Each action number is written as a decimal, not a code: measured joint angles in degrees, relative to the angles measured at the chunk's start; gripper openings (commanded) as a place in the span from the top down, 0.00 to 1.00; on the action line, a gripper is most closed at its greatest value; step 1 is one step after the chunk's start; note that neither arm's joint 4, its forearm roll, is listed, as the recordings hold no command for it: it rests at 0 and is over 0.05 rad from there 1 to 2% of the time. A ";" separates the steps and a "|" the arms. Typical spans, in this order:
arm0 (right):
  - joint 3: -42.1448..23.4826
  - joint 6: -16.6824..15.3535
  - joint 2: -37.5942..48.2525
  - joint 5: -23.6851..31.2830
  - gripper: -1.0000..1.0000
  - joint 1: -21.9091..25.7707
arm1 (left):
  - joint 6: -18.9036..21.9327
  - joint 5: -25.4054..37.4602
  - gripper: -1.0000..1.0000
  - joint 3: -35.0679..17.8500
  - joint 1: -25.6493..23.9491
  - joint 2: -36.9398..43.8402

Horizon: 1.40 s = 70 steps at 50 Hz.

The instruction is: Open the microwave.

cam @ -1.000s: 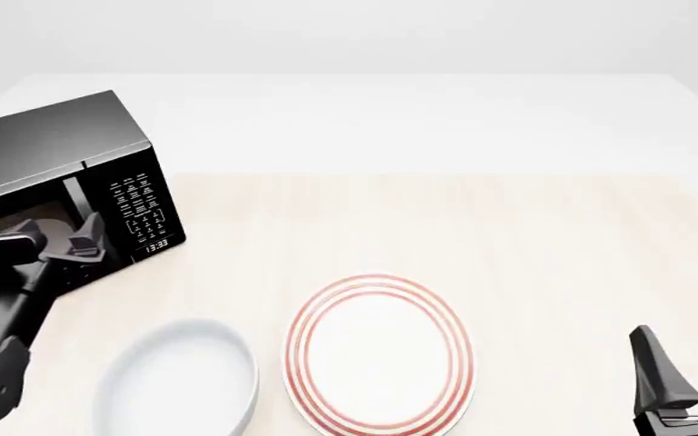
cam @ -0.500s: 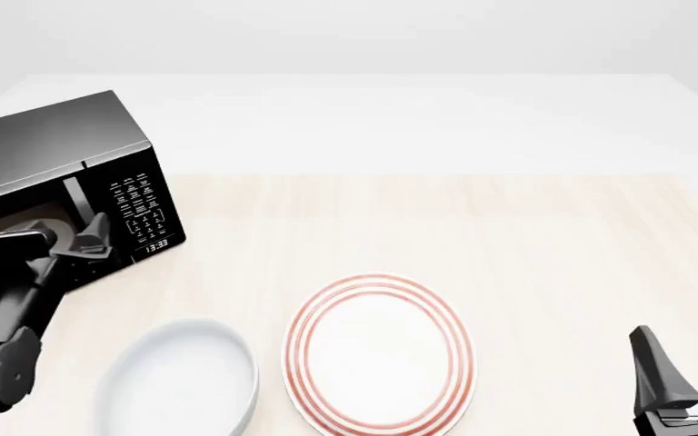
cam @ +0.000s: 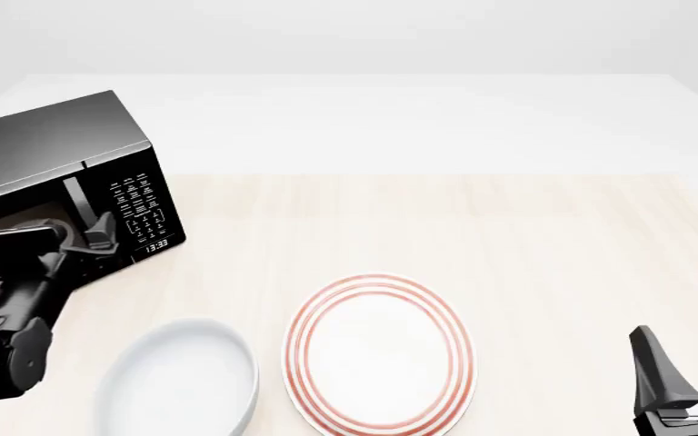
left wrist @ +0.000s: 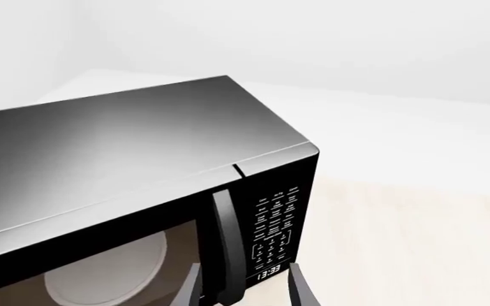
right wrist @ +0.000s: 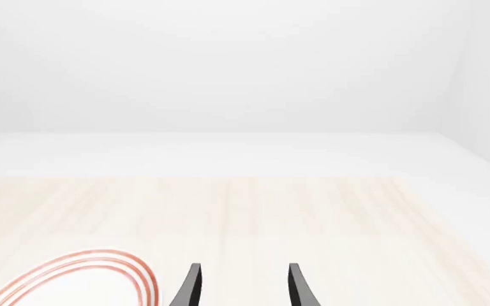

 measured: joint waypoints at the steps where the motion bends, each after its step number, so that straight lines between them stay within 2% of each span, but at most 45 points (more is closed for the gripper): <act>1: 0.00 0.00 0.00 0.00 0.00 0.00 | 0.01 -0.08 0.00 -0.06 0.00 0.19; 70: 0.00 -0.01 0.00 0.00 0.00 0.01 | 0.21 -3.74 0.00 -5.35 0.01 12.90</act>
